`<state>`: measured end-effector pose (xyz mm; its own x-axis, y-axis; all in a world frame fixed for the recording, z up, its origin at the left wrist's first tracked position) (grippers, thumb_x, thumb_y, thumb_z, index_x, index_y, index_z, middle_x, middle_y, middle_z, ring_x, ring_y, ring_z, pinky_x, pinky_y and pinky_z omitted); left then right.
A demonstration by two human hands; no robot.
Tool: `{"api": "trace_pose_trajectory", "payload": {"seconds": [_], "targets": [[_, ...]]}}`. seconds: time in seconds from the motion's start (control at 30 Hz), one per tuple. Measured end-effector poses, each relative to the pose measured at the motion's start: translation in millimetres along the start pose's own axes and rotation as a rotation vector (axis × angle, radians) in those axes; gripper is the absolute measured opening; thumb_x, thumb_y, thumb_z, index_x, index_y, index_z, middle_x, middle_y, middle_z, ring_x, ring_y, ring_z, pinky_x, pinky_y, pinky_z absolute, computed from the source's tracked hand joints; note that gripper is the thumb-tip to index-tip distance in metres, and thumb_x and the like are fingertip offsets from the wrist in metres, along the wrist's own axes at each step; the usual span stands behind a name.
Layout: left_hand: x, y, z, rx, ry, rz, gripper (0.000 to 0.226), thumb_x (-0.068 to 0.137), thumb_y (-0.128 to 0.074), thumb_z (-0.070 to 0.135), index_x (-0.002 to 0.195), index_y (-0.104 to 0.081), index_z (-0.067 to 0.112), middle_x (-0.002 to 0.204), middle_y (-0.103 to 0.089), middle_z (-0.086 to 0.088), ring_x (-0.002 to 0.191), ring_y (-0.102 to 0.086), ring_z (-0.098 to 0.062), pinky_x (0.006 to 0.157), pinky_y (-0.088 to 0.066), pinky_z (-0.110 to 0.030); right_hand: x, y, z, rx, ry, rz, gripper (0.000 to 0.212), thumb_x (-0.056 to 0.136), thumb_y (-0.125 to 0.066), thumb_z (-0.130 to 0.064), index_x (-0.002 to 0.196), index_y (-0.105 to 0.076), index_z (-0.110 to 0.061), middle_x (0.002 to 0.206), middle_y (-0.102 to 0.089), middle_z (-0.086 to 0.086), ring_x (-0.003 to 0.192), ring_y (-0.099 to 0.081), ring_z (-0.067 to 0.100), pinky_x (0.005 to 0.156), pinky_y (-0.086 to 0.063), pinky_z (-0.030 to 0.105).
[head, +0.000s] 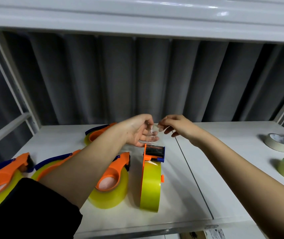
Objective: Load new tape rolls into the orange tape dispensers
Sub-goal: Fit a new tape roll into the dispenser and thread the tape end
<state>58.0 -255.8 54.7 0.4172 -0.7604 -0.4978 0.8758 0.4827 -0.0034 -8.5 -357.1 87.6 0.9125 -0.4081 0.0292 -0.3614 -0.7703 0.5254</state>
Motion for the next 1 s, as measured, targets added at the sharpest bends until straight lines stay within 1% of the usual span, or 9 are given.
{"api": "trace_pose_trajectory", "payload": {"seconds": [0.1,0.17,0.23,0.3,0.4,0.6,0.8,0.9,1.0], "targets": [[1,1,1,-0.004,-0.01,-0.009,0.021,0.083,-0.044,0.026,0.064,-0.044,0.018,0.085,-0.064,-0.001,0.089,-0.065,-0.017,0.08,-0.045,-0.032,-2,5,-2,-0.015,0.101,0.007,0.023,0.097,-0.043,-0.008,0.092,-0.063,-0.019,0.086,-0.066,-0.005,0.078,-0.059,0.005,0.067,-0.047,0.017],[1,1,1,-0.008,-0.011,-0.022,0.02,0.082,-0.044,0.026,0.063,-0.044,0.018,0.084,-0.064,0.0,0.089,-0.065,-0.017,0.078,-0.045,-0.032,-7,12,-7,-0.183,0.273,0.11,0.022,0.092,-0.053,-0.004,0.092,-0.061,-0.025,0.088,-0.064,-0.008,0.08,-0.059,0.001,0.068,-0.045,0.011],[1,1,0,-0.008,-0.009,-0.03,0.021,0.082,-0.043,0.026,0.063,-0.044,0.018,0.083,-0.064,0.0,0.089,-0.065,-0.017,0.079,-0.045,-0.031,-17,13,-11,-0.394,0.449,0.231,0.02,0.086,-0.065,-0.011,0.093,-0.06,-0.029,0.092,-0.06,-0.011,0.082,-0.057,0.001,0.067,-0.042,0.009],[1,1,0,-0.006,-0.009,-0.037,0.021,0.082,-0.044,0.026,0.063,-0.045,0.018,0.083,-0.065,-0.001,0.09,-0.065,-0.018,0.079,-0.045,-0.031,-27,10,-15,-0.522,0.572,0.312,0.02,0.082,-0.072,-0.021,0.099,-0.062,-0.025,0.095,-0.056,-0.013,0.08,-0.054,0.003,0.065,-0.042,0.011],[0,0,0,0.002,-0.009,-0.045,0.021,0.082,-0.044,0.027,0.062,-0.045,0.019,0.083,-0.065,0.0,0.092,-0.065,-0.018,0.078,-0.044,-0.031,-34,5,-19,-0.61,0.675,0.406,0.023,0.081,-0.074,-0.026,0.101,-0.064,-0.02,0.096,-0.058,-0.009,0.08,-0.055,0.006,0.063,-0.047,0.021],[-1,1,-1,0.012,-0.009,-0.047,0.022,0.082,-0.045,0.027,0.061,-0.045,0.018,0.085,-0.065,-0.001,0.089,-0.065,-0.018,0.079,-0.044,-0.031,-40,2,-21,-0.639,0.753,0.533,0.02,0.082,-0.074,-0.026,0.097,-0.066,-0.014,0.092,-0.063,0.002,0.076,-0.059,0.013,0.058,-0.051,0.027],[-2,0,-1,0.019,-0.013,-0.044,0.022,0.083,-0.045,0.028,0.064,-0.045,0.018,0.085,-0.065,-0.001,0.091,-0.065,-0.018,0.075,-0.044,-0.03,-44,1,-28,-0.673,0.818,0.57,0.022,0.089,-0.058,-0.034,0.088,-0.068,-0.014,0.088,-0.063,0.002,0.077,-0.058,0.014,0.06,-0.045,0.02],[-4,0,-2,0.012,-0.026,-0.037,0.019,0.085,-0.046,0.028,0.069,-0.047,0.018,0.085,-0.065,-0.003,0.09,-0.065,-0.019,0.073,-0.046,-0.03,-41,4,-25,-0.584,0.767,0.556,0.019,0.089,-0.059,-0.032,0.086,-0.068,-0.015,0.087,-0.061,-0.001,0.076,-0.056,0.009,0.061,-0.047,0.021],[-2,3,-2,-0.001,-0.074,-0.051,0.016,0.086,-0.049,0.029,0.075,-0.05,0.018,0.086,-0.066,-0.002,0.09,-0.067,-0.019,0.083,-0.048,-0.032,-35,7,-15,-0.395,0.65,0.518,0.015,0.087,-0.064,-0.033,0.086,-0.068,-0.019,0.087,-0.059,-0.008,0.075,-0.055,0.004,0.064,-0.051,0.026]]}}
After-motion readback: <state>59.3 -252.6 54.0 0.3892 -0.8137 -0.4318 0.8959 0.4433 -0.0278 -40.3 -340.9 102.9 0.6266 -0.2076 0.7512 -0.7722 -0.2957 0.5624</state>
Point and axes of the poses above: each hand's wrist, its own x-axis towards the middle knuckle, its own y-axis out of the back of the hand, z = x × y, the point moved 8 cm from there along x, towards the middle knuckle
